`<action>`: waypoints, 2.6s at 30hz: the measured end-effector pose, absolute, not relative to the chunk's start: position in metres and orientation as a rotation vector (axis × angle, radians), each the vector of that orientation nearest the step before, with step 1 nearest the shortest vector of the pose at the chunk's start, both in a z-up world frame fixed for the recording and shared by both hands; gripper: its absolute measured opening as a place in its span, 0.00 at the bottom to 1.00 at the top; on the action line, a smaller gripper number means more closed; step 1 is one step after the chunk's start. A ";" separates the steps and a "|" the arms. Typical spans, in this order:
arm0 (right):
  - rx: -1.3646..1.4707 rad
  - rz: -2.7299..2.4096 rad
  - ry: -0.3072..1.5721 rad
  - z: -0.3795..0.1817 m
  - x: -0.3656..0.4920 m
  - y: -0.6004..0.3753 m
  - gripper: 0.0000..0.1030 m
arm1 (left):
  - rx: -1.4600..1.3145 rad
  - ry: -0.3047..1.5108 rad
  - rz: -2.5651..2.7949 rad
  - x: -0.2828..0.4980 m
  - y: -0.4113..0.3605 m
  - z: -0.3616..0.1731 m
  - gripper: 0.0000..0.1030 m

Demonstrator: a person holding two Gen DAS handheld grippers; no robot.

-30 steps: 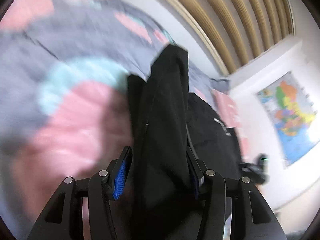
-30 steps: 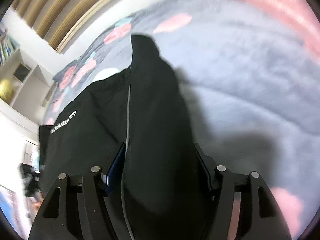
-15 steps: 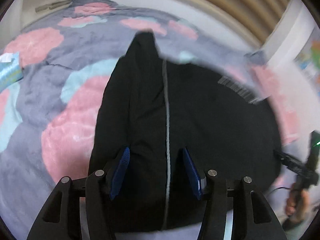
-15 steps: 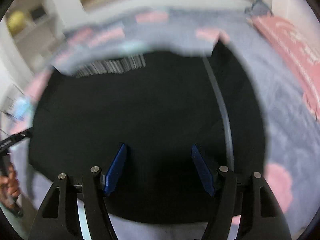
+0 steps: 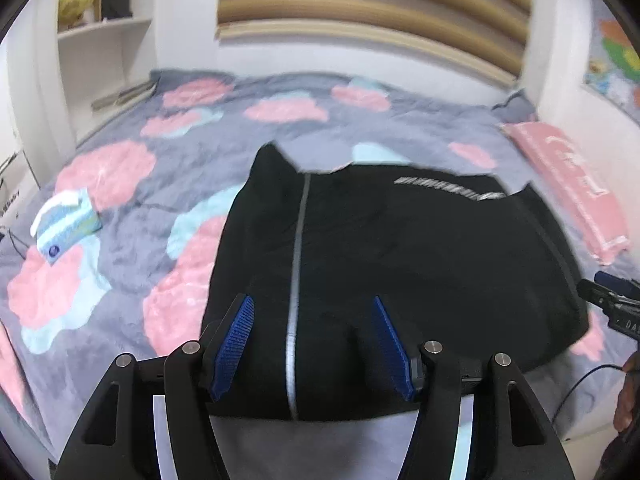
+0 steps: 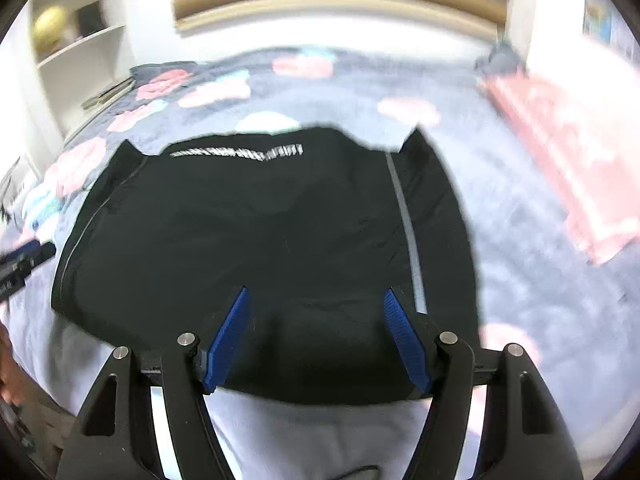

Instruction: Fold large clothes

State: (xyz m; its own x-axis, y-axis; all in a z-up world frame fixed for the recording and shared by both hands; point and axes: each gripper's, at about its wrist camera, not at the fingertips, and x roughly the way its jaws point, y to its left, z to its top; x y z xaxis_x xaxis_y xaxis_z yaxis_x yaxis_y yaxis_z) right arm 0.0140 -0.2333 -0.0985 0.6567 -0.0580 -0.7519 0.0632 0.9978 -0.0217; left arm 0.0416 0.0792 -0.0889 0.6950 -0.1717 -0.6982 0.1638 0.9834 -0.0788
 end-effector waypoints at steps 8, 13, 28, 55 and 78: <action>-0.143 -0.087 0.703 -0.037 -0.074 -0.208 0.70 | 0.049 0.701 -0.226 -0.012 0.061 -0.053 0.64; -0.086 -0.114 0.612 -0.031 -0.098 -0.213 0.72 | 0.032 0.675 -0.207 -0.040 0.057 -0.051 0.65; 0.010 -0.071 0.649 -0.056 -0.085 -0.209 0.82 | 0.093 0.597 -0.043 -0.066 0.042 -0.043 0.68; 0.038 -0.093 0.685 -0.072 -0.079 -0.220 0.85 | 0.155 0.635 -0.012 -0.070 0.019 -0.058 0.68; 0.088 -0.072 0.745 -0.093 -0.067 -0.230 0.85 | 0.070 0.716 -0.042 -0.054 0.038 -0.074 0.68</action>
State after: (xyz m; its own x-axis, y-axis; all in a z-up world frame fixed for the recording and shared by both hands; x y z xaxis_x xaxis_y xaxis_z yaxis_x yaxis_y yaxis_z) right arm -0.0666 -0.2296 -0.0933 0.7330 -0.0340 -0.6794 0.0966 0.9938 0.0544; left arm -0.0538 0.0382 -0.0738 0.7537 -0.0144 -0.6571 0.0625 0.9968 0.0499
